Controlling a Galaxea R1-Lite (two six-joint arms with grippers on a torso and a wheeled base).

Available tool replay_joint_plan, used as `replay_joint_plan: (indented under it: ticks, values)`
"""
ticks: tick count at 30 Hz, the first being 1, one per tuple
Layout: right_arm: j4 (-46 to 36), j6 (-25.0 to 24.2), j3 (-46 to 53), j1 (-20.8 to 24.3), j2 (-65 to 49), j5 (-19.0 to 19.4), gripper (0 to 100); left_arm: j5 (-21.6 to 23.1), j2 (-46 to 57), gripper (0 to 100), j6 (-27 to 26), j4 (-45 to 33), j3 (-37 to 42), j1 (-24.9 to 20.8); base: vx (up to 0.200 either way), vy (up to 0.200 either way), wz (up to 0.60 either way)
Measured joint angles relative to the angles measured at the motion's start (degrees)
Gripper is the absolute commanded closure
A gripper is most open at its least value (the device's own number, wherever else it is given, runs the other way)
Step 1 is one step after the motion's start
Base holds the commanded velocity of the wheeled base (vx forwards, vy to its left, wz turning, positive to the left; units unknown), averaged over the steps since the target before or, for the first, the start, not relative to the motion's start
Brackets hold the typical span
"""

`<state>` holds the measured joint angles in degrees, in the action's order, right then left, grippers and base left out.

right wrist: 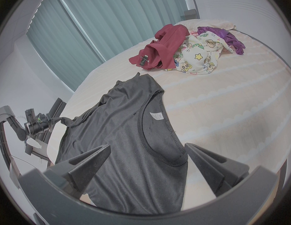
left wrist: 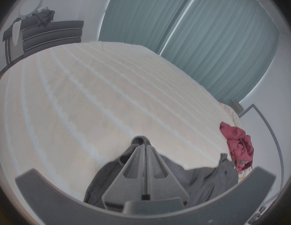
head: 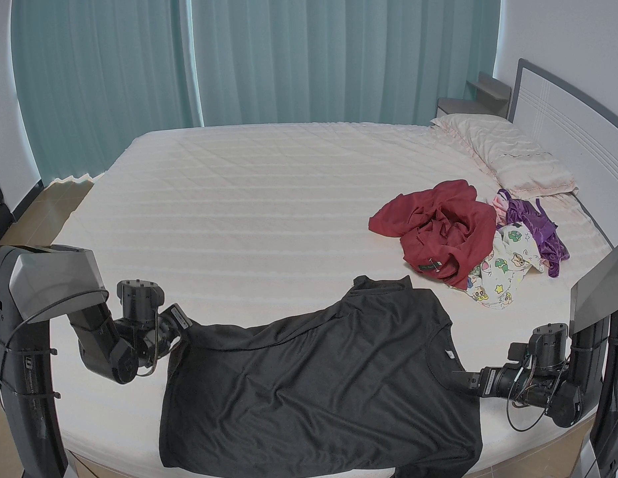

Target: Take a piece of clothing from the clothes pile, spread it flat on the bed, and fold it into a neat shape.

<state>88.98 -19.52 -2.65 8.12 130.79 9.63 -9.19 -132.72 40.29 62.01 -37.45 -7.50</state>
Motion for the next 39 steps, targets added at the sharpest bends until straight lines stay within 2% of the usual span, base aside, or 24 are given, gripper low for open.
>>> replay_joint_plan:
  ticks: [6,15,21,28,29,39]
  values:
    - [0.0,0.0,0.0,0.0,0.1,0.0,0,-0.2,1.5,100,1.0,-9.7,-9.7,2.4,0.0,0.0,0.0]
    - [0.0,0.0,0.0,0.1,0.5,0.0,0,-0.2,-1.0,100,10.4,-26.8,-26.0,5.3,0.0,0.0,0.0]
    - [0.0,0.1,0.0,0.1,1.1,-0.1,0,-0.2,-5.4,100,14.7,-31.7,-34.0,7.2,0.0,0.0,0.0]
    - [0.0,0.1,-0.2,0.1,1.6,-0.1,0,-0.2,-9.0,100,15.6,-34.4,-38.3,9.9,0.0,0.0,0.0]
    - [0.0,0.1,-0.2,0.1,1.6,-0.1,0,-0.2,-9.3,0,15.6,-34.5,-38.5,10.0,0.0,0.0,0.0]
    - [0.0,-0.3,-2.0,0.0,1.6,0.0,0,0.3,-10.2,0,15.4,-35.5,-38.7,10.6,0.0,0.0,0.0]
